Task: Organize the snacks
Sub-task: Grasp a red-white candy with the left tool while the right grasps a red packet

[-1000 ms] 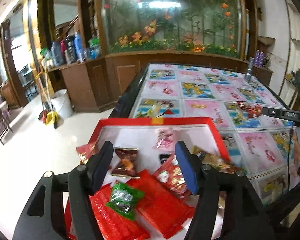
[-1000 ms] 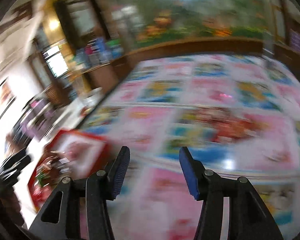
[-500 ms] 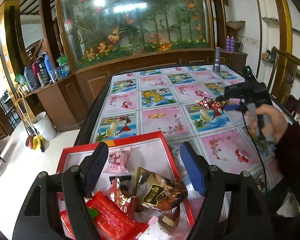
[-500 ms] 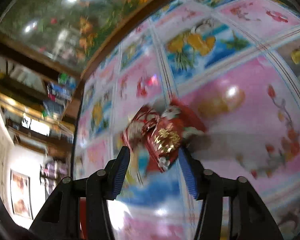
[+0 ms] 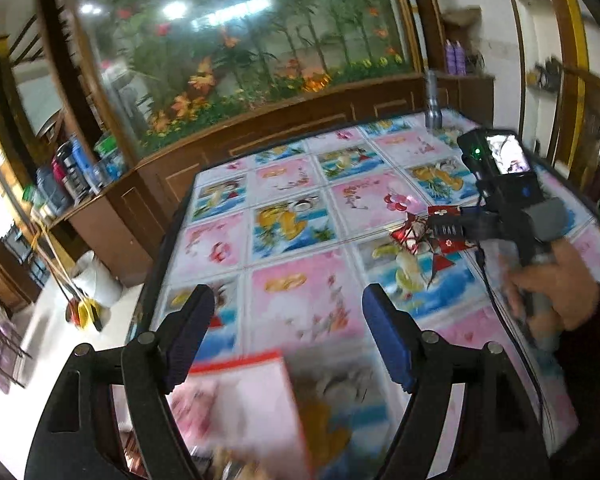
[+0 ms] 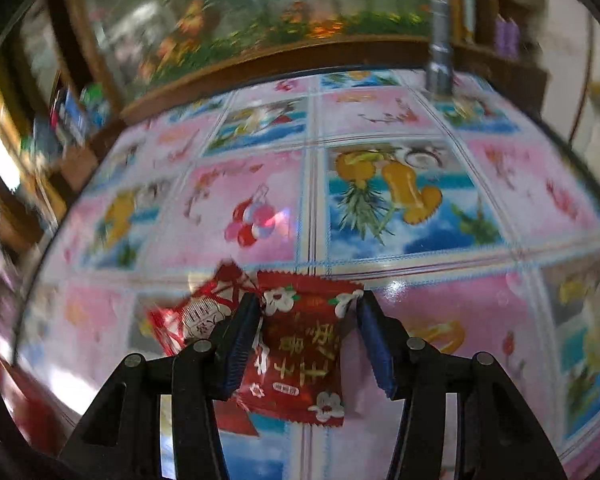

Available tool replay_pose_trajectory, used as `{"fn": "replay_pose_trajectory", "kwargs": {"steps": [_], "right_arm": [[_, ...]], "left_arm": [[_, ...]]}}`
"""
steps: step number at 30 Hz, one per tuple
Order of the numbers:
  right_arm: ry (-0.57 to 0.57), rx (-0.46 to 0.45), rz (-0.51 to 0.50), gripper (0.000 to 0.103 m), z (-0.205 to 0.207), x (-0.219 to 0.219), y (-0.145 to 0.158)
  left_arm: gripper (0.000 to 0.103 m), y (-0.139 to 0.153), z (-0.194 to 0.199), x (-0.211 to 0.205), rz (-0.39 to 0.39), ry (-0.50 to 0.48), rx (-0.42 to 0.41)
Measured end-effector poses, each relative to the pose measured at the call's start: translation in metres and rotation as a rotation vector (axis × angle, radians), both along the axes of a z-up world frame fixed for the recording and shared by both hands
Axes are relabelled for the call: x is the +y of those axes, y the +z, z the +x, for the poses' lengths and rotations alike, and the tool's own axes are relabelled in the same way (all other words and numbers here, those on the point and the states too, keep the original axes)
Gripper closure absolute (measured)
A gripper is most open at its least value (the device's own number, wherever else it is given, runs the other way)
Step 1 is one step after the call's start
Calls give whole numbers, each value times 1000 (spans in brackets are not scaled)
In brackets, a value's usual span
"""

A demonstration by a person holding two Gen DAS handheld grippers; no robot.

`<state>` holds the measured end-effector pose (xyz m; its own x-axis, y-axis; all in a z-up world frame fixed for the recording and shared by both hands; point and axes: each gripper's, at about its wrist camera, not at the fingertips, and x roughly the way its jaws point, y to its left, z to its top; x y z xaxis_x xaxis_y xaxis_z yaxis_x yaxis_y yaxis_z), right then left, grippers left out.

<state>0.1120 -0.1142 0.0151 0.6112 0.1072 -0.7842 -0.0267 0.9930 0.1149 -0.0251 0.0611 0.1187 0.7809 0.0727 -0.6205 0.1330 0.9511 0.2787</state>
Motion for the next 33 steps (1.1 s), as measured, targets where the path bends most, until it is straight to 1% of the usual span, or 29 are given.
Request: {"fn": "replay_pose_trajectory", "kwargs": {"steps": [2,3,4,5,7,8,10,12,15,18,19,22,24,26,28,30,31,32,33], "right_arm": [[41,6,-45,51,0,4,0],[65,5,-84,54,1,5,-1],[77,5,-119,62,0,5,-1],[84,5,-131,66,0,1,0],[74,33,-63,68,3,-20,3],[58,35,-35,68,4,-30,5],[17,29,30,68,9,-55,10],[-21,20,103,68,7,-78,17],[-44,12,178,68,6,-95,23],[-54,30,251,68,6,-103,22],[-52,34,262,68,7,-103,21],[-51,36,268,68,10,-103,22],[-50,43,291,68,9,-102,20],[-51,46,311,68,9,-103,20],[-53,45,307,68,10,-102,20],[-49,44,304,68,10,-100,20],[-47,45,304,68,9,-99,19],[-46,45,302,68,10,-99,19],[-47,45,302,68,10,-99,19]], "left_arm": [[27,-11,26,-19,29,-3,29],[26,-13,33,-25,34,-4,37],[27,-17,43,-34,34,-8,48],[27,-23,56,-45,22,-20,70],[27,-29,70,-57,11,-21,93],[27,-34,79,-65,2,-25,105],[27,-39,89,-76,6,-22,99],[27,-47,99,-87,0,-39,111],[27,-63,111,-104,18,-76,157],[27,-77,121,-115,40,-98,186],[27,-79,124,-115,40,-95,190],[27,-87,135,-116,0,-102,226],[27,-91,137,-117,-5,-104,233],[27,-95,136,-121,-14,-126,237],[27,-97,136,-123,-6,-134,237],[36,-100,136,-125,-7,-147,241],[46,-101,137,-125,-6,-148,246],[55,-101,136,-124,-21,-150,239],[61,-102,135,-123,-30,-148,242]]}}
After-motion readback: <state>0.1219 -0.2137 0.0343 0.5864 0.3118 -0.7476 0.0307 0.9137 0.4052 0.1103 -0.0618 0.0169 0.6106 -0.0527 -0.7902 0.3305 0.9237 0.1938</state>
